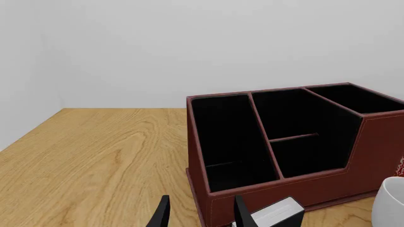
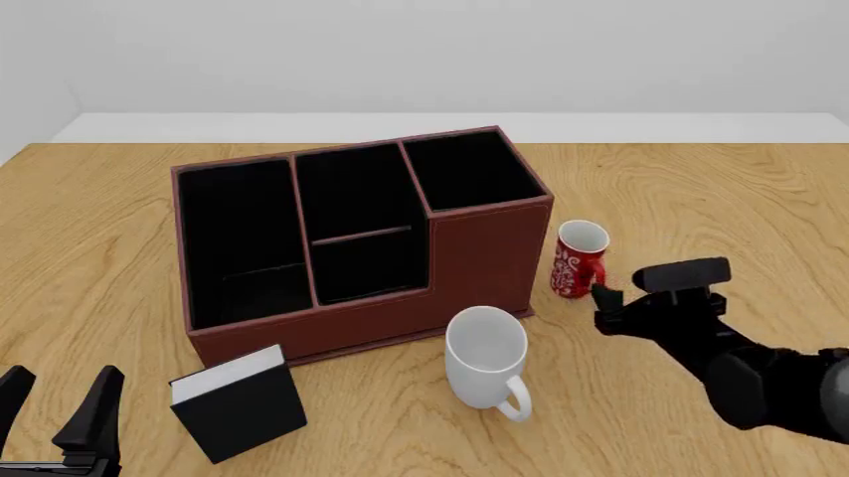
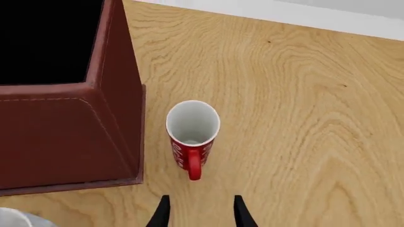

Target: Pick up the red mug and place it to the right of the caddy.

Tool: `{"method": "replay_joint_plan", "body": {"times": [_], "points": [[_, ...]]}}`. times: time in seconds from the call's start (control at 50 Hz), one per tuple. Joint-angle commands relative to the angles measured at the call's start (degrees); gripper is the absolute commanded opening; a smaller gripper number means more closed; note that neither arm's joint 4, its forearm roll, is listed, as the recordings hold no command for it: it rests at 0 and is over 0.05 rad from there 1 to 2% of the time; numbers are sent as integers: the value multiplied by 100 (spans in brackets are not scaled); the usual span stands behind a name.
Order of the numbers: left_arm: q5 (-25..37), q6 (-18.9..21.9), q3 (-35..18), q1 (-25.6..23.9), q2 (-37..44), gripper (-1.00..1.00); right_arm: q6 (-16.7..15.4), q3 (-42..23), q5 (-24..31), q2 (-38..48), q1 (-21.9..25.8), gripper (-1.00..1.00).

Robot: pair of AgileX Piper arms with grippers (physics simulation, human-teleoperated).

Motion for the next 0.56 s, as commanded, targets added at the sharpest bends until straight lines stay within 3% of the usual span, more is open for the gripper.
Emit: {"method": "replay_joint_plan", "body": {"times": [0.02,0.16,0.18,0.3,0.44,0.56], "points": [[0,0,0,0,0,100,159,907,535,-1675,113,100],[0,0,0,0,0,100,239,1374,2084,-3907,229,100],[0,0,0,0,0,100,240,1442,2617,-4590,221,100],[0,0,0,0,0,100,300,1534,4328,-6557,242,100],[0,0,0,0,0,100,371,1460,6119,-8424,217,100],[0,0,0,0,0,100,565,1292,6253,-8509,100,100]]}}
